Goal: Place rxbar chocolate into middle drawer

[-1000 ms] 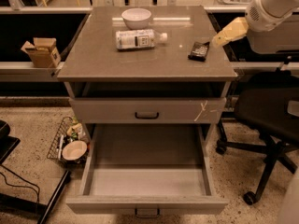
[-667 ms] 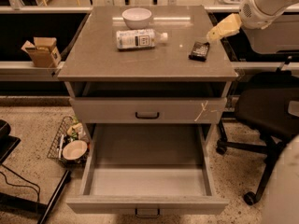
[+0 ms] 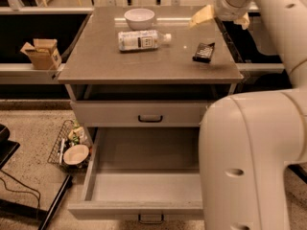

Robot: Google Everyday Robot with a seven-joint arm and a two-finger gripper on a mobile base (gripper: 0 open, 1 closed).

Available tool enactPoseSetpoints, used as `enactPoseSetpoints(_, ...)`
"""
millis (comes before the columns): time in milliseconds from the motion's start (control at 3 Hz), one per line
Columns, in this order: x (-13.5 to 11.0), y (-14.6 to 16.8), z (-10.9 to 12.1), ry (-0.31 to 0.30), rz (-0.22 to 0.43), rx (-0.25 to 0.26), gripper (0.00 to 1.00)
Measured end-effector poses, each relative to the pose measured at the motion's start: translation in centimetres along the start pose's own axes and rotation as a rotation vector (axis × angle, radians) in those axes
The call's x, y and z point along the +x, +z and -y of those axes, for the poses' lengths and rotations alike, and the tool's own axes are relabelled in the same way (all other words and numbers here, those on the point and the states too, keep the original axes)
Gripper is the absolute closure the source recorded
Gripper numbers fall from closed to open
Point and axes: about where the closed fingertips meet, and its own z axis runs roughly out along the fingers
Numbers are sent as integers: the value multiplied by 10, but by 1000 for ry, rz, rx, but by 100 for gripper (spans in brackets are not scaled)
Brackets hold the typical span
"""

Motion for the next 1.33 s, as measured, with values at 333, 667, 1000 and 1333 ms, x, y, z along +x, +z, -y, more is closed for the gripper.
enactPoseSetpoints(333,-6,18,-7,85,-46,78,0)
enactPoseSetpoints(667,9,42,-5,172,-128,161,0)
enactPoseSetpoints(1000,24,57,-3,242,-181,194,0)
enactPoseSetpoints(1333,34,71,-1,294,-211,196,0)
